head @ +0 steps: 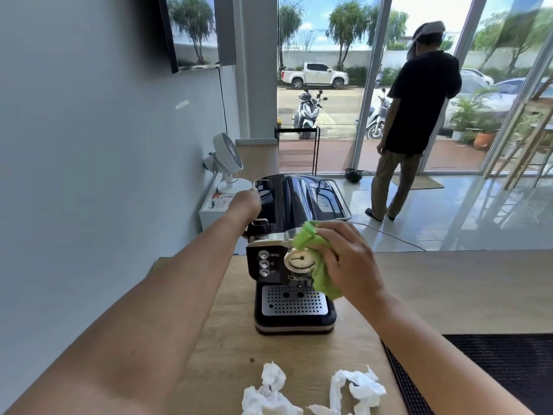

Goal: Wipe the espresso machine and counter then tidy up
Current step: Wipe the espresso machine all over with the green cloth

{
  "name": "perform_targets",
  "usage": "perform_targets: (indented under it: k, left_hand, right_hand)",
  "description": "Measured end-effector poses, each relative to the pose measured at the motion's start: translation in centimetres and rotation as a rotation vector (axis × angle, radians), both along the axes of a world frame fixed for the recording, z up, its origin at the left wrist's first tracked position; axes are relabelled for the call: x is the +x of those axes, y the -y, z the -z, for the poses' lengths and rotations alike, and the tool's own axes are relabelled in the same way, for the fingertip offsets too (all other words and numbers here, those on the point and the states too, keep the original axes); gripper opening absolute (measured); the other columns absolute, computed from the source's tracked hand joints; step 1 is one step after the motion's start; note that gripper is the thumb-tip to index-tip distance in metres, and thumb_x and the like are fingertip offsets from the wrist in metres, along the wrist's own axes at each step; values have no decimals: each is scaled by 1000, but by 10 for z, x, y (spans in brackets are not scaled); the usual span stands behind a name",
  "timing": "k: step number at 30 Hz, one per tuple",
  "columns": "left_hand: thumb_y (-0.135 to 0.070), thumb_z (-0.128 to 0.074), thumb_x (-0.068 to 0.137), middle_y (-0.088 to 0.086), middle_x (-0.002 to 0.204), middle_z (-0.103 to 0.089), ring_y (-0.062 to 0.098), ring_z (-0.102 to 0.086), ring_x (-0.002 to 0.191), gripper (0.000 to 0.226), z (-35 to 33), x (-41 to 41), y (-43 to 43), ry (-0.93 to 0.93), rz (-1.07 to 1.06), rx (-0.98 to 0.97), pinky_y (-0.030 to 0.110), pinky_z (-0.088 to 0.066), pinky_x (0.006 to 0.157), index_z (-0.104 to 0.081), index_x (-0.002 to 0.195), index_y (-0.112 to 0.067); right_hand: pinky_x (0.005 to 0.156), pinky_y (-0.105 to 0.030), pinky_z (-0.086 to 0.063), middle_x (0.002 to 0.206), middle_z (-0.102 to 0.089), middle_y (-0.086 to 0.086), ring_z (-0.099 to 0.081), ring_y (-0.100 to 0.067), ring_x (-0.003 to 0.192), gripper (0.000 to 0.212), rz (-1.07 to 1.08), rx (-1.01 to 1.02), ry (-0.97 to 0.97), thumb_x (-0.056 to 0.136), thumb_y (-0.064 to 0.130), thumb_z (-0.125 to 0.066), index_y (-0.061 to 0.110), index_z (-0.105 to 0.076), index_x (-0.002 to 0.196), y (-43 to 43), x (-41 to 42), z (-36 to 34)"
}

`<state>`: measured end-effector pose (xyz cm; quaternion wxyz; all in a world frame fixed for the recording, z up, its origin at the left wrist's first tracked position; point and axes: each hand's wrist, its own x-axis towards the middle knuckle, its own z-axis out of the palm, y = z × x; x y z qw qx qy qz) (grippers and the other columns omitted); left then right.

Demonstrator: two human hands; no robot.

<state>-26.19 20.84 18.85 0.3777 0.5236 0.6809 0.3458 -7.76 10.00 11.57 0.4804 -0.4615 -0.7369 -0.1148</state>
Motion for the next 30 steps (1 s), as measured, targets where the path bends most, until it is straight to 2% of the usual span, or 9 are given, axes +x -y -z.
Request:
perform_targets:
  k: [2,7,11,15,17,19,21,25,30]
  left_hand:
    - [-20,-22,102,22,131,-52,38,-49,120,42,0,1,1,-16,7,-5,52,-45,97,-48,127,-1]
    - [-19,-21,101,21,133,-50,38,-48,121,43,2,1,-2,-32,-5,4,47,-45,92,-47,130,0]
    - [-18,-20,102,21,134,-48,38,-47,121,42,4,3,-2,-15,-10,5,49,-45,92,-46,131,-2]
    - [-25,-23,102,20,135,-48,36,-48,121,45,3,2,-1,-5,-22,3,44,-45,89,-44,135,-2]
    - [-24,-27,102,22,135,-51,37,-51,122,45,5,1,-4,-13,-6,26,42,-47,91,-47,134,2]
    - [-23,-31,101,23,133,-54,37,-53,121,45,5,0,-5,-36,-1,45,39,-47,94,-51,130,4]
    - [-23,-32,100,22,124,-58,37,-55,116,42,7,-2,-5,-82,-13,83,40,-45,94,-56,121,5]
    - [-28,-33,92,16,114,-62,34,-55,104,33,13,-8,-13,-220,-56,199,44,-46,93,-62,99,-14]
    - [-25,-44,94,5,108,-70,28,-62,97,33,12,-6,-9,-201,-59,298,37,-49,86,-64,120,-22]
  right_hand:
    - [92,-37,-52,107,-69,-8,-61,-24,97,25,9,46,27,92,17,-56,1,-73,103,-3,24,12]
    - [96,-16,-44,109,-67,-8,-60,-21,99,23,29,-17,-77,88,6,-58,0,-72,105,-2,57,20]
    - [79,-1,-40,94,-63,3,-55,-1,81,15,80,-141,-232,83,3,-66,2,-72,97,3,59,26]
    - [64,-5,-39,74,-63,13,-58,3,68,8,121,-406,-382,86,5,-71,13,-71,88,7,73,27]
    - [69,-20,-51,75,-69,1,-61,-7,69,11,107,-476,-621,90,8,-68,17,-71,85,2,83,16]
    - [79,-41,-55,89,-70,-15,-64,-26,82,9,-19,-492,-1031,94,16,-64,11,-71,91,-8,97,-6]
    - [75,-43,-57,100,-66,-21,-64,-32,89,33,-223,-587,-1352,96,29,-59,-1,-66,109,-20,105,-32]
    - [55,-32,-56,81,-69,-11,-68,-23,66,31,-215,-863,-1206,95,33,-61,3,-67,99,-49,94,-81]
    - [76,-43,-59,81,-68,-12,-67,-27,71,26,-84,-1006,-988,95,31,-63,4,-63,93,-104,53,-99]
